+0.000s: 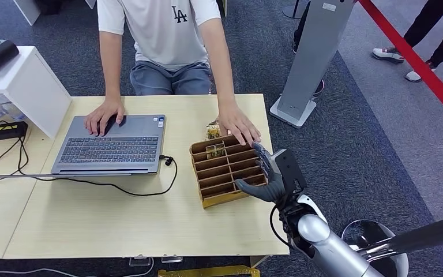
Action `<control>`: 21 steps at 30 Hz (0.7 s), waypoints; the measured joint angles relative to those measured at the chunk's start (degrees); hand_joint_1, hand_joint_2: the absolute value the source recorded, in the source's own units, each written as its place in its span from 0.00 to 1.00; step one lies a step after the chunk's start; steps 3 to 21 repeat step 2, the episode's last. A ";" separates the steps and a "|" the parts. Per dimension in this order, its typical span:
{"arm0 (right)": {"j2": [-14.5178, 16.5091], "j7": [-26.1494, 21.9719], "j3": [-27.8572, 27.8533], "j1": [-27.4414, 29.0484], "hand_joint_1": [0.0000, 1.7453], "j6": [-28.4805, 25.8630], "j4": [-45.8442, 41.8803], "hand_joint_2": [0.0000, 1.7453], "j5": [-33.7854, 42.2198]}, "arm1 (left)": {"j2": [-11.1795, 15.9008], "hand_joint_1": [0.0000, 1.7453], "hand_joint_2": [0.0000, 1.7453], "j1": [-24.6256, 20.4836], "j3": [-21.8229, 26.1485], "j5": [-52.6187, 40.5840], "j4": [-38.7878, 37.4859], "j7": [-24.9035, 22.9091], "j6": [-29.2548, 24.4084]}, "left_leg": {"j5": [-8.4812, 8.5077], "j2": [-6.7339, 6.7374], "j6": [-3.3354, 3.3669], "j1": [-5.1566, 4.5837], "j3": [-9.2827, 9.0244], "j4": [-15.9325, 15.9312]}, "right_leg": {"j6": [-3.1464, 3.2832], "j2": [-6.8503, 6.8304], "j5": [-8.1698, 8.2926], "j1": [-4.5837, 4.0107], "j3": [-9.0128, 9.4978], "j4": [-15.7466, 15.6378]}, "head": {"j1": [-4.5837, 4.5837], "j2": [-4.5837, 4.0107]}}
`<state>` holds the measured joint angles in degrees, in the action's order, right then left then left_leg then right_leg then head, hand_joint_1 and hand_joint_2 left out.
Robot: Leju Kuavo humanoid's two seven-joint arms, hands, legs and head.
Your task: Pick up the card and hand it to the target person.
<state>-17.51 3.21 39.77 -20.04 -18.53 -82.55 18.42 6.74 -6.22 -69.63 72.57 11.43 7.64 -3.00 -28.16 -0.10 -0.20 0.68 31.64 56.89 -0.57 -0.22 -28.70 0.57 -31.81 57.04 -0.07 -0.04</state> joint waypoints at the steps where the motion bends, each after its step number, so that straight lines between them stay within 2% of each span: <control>1: -0.27 0.08 -0.16 0.83 0.00 0.16 -0.24 1.00 0.04 | 0.04 0.00 0.00 0.00 0.01 0.00 0.00 -0.04 -0.01 | 0.00 0.00 0.00 0.00 0.00 0.00 | 0.00 0.00 0.00 0.00 0.00 0.00 | 0.01 0.00; 21: -0.41 0.14 -0.25 1.25 0.00 0.24 -0.37 1.00 0.06 | 0.07 0.00 0.00 0.00 0.02 0.00 0.00 -0.06 -0.01 | 0.00 0.00 0.00 0.00 0.00 0.00 | 0.00 0.00 0.00 0.00 0.00 0.00 | 0.01 0.00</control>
